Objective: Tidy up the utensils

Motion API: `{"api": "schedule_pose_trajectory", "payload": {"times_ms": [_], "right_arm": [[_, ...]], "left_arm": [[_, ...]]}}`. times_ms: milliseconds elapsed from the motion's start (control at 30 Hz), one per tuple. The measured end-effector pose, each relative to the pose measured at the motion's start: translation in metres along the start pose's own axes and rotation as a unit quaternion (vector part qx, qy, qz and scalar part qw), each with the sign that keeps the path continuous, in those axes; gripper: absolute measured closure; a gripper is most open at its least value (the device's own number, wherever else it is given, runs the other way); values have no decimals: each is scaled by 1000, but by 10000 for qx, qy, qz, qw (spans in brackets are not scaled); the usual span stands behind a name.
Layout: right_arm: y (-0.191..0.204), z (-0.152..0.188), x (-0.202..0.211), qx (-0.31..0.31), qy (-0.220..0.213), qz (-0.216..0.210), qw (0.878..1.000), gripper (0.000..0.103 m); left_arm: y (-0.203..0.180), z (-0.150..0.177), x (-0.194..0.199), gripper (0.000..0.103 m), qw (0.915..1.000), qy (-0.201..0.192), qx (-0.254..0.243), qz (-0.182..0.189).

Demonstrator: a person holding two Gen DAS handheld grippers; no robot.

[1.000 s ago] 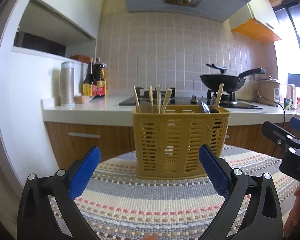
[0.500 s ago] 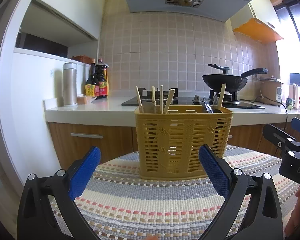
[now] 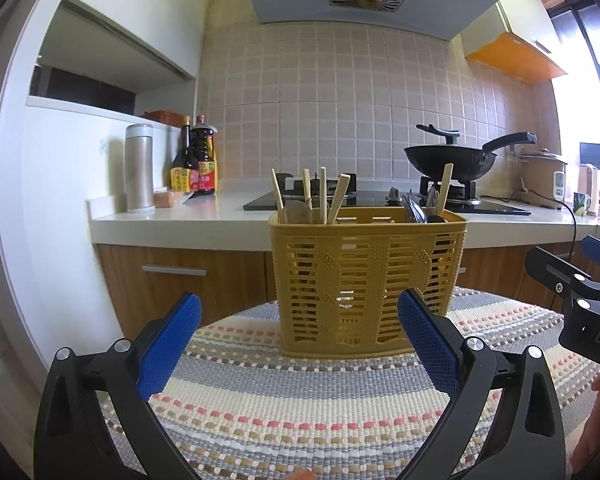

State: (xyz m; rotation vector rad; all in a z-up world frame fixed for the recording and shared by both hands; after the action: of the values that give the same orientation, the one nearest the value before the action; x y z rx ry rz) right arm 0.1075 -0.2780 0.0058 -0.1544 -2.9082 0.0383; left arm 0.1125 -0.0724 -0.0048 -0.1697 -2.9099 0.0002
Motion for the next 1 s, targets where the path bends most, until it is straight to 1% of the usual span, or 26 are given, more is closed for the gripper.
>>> {"api": "schedule_pose_trajectory", "payload": {"times_ms": [1000], "right_arm": [[8,4,-3,140,103,-120,9998,8]], "left_arm": [[-6,-1,0,8,9999,-24,-119,81]]}}
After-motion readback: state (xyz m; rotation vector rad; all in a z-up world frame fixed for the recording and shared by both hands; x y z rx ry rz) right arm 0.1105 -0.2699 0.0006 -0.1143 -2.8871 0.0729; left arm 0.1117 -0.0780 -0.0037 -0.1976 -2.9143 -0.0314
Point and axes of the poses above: each gripper's, at about its wrist camera, not at the fingertips, and x roughly against the way its jaws point, y to its left, z to its underside, the point moved 6 cm from there along -x, roughly the way its jaws point, and after that the axes turned 7 degrees about z, right-handed, at the moved point
